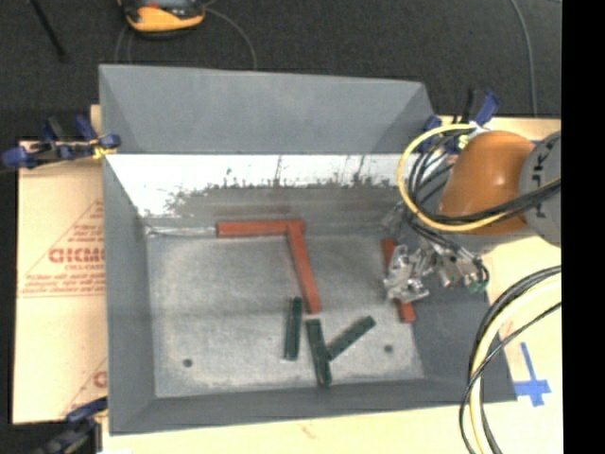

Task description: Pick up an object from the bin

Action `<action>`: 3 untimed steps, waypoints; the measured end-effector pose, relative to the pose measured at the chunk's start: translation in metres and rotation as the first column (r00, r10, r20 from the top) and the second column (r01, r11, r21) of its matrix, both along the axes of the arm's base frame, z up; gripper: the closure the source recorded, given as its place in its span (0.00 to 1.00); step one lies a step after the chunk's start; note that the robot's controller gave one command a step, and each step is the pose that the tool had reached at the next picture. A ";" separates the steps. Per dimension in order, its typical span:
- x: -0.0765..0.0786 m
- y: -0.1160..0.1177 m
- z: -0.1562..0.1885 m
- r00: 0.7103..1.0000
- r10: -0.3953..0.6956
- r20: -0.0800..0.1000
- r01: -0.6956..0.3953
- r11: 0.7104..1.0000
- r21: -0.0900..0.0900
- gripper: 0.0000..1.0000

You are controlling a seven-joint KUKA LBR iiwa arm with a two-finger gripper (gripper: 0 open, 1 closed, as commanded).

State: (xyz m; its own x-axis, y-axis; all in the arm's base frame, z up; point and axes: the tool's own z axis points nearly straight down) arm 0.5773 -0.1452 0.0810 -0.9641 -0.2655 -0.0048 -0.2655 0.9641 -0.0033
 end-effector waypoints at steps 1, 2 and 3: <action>0.000 0.000 0.000 1.000 0.002 0.000 -0.002 1.000 0.000 1.00; 0.000 0.000 0.000 1.000 0.003 0.000 -0.003 1.000 0.000 1.00; 0.000 0.000 0.000 1.000 0.003 0.000 -0.003 1.000 0.000 1.00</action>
Offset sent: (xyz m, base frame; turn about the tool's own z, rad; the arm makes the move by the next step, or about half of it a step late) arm 0.0000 0.0000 0.0000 0.0000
